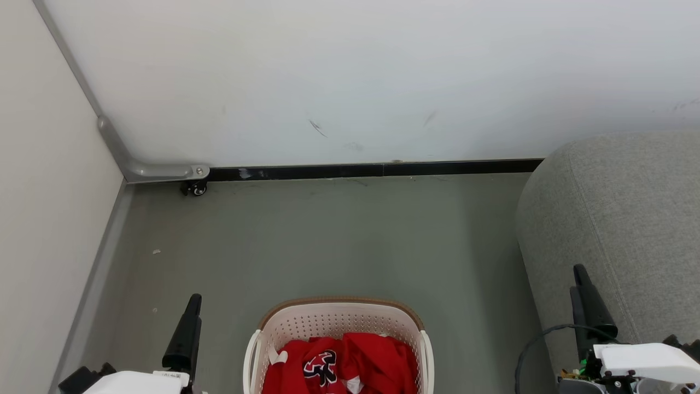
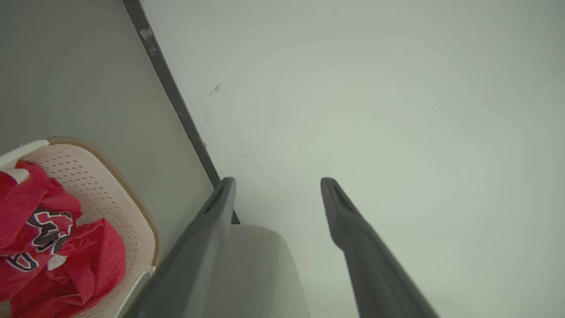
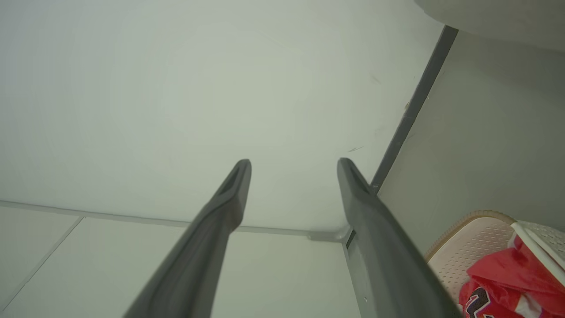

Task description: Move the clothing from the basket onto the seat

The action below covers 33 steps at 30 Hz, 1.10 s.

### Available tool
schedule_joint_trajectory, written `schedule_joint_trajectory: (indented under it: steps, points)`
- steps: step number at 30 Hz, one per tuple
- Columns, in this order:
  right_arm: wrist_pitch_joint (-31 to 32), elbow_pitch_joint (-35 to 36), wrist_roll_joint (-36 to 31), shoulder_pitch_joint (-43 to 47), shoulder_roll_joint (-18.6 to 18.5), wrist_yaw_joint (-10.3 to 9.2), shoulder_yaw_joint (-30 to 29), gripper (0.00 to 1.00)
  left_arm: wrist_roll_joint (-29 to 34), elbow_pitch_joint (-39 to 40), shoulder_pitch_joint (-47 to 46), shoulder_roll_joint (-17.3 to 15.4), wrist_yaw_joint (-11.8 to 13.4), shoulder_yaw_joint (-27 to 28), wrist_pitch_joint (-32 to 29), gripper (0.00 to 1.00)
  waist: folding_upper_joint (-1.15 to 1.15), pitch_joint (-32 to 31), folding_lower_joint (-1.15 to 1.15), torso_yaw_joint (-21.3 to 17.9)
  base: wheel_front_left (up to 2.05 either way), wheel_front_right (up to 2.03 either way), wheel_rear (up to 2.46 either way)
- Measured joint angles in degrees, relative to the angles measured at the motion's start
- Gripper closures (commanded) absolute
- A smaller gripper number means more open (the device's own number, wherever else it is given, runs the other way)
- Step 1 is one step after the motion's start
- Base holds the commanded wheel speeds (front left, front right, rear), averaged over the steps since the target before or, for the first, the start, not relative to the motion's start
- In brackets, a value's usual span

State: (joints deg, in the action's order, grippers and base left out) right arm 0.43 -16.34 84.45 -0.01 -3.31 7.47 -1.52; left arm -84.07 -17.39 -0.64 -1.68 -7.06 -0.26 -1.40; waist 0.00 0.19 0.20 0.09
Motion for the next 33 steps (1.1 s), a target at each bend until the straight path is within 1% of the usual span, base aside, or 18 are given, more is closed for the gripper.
schedule_joint_trajectory:
  steps: [11,18,19,22,28,33]
  points:
    - [-1.7,0.9,-9.3,0.0,-0.4,0.0,-0.1,0.0,8.4,1.6,-0.1,-1.1,0.6,-1.6,1.8,0.0,0.0,-0.3,0.47,0.1,0.0,0.0,0.0]
    - [-2.5,1.3,-15.4,0.0,-0.3,0.0,0.0,0.0,15.4,3.1,-0.6,-1.6,1.5,-2.6,3.0,0.0,0.0,-0.6,0.71,0.2,0.0,0.0,0.0]
    - [-3.1,1.4,-17.2,0.0,-0.2,0.0,0.1,0.0,17.5,3.5,-0.6,-1.7,1.6,-3.0,3.3,0.0,0.0,-0.6,0.75,0.3,0.0,0.0,0.0]
    - [-3.6,1.4,-19.7,0.0,0.0,0.0,0.3,0.0,20.5,4.2,-0.6,-1.8,2.0,-3.8,3.6,0.0,0.0,-0.7,0.79,0.3,0.0,0.0,0.0]
    - [-4.3,1.4,-25.1,0.0,0.1,0.0,0.8,0.0,26.7,5.3,-0.6,-2.3,2.7,-5.5,4.6,0.0,0.0,-0.8,0.8,0.3,0.0,0.0,0.0]
    - [-5.0,1.4,-29.6,0.1,0.2,0.0,1.3,0.0,31.7,6.4,-0.6,-2.4,3.7,-6.7,5.5,0.0,0.0,-0.8,0.66,0.3,0.0,0.0,0.0]
